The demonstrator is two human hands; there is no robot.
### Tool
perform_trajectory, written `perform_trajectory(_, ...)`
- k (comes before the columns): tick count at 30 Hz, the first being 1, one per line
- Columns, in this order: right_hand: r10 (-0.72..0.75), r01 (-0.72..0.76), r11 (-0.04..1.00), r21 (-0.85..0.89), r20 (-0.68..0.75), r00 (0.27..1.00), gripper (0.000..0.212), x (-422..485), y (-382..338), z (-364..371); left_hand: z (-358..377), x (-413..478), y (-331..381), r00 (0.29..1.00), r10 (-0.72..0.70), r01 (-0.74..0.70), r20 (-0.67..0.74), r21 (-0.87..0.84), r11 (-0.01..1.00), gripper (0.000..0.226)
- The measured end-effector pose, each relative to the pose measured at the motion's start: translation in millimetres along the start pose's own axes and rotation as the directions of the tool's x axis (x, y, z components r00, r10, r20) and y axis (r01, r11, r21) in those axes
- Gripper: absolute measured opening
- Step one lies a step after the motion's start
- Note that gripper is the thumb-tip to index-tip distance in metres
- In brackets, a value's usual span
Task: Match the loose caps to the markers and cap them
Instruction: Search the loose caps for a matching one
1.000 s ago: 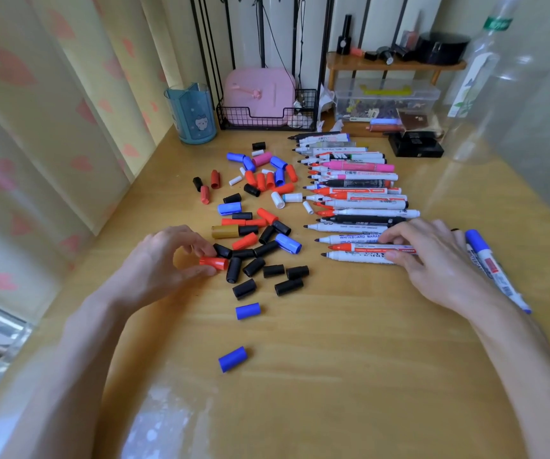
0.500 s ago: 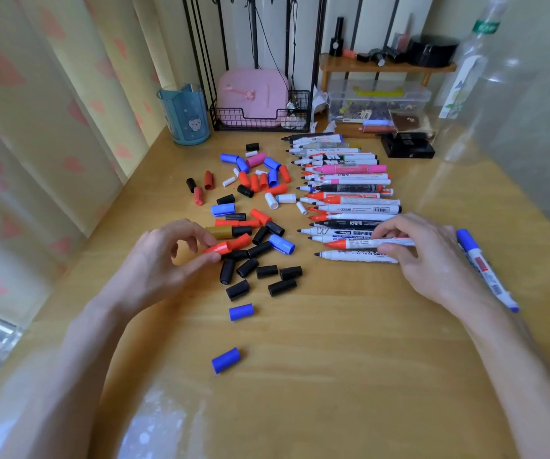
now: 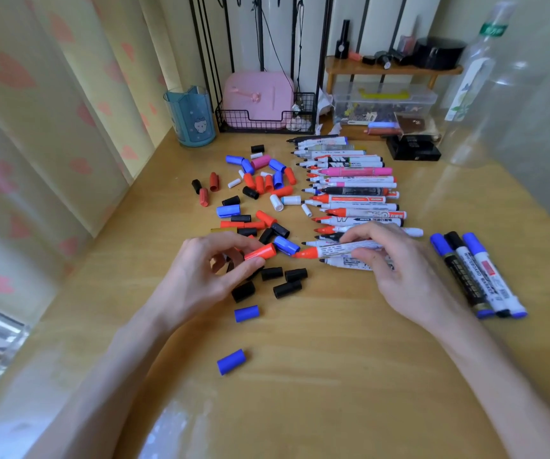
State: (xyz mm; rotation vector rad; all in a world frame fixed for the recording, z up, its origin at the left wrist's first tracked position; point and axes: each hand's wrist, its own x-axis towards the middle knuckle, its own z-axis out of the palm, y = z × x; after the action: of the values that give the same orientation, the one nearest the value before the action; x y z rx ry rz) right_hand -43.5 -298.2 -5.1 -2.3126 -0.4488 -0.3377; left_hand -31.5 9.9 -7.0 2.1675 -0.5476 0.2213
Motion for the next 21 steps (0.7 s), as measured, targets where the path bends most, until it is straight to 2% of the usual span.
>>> perform_trajectory(4,-0.067,0.067,0.998,0.001,-0.035,0.997,0.027,-0.3,-4.3,9.2,2.2,-0.1,0.2,1.0,0.028,-0.028,0.015,0.013,1.0,0.017)
perform_trajectory(11,-0.011,0.016,0.999,0.031,-0.168,0.986,0.027,-7.5,-13.1,35.4,7.3,-1.0,1.7,0.998,0.045,-0.047,0.032,0.059,0.997,0.018)
perform_trajectory(21,0.01,-0.002,0.998,0.056,-0.145,0.989,0.026,-6.2,-10.8,40.1,6.6,-1.0,0.8,0.999,0.029,-0.032,0.039,0.091,0.995,0.015)
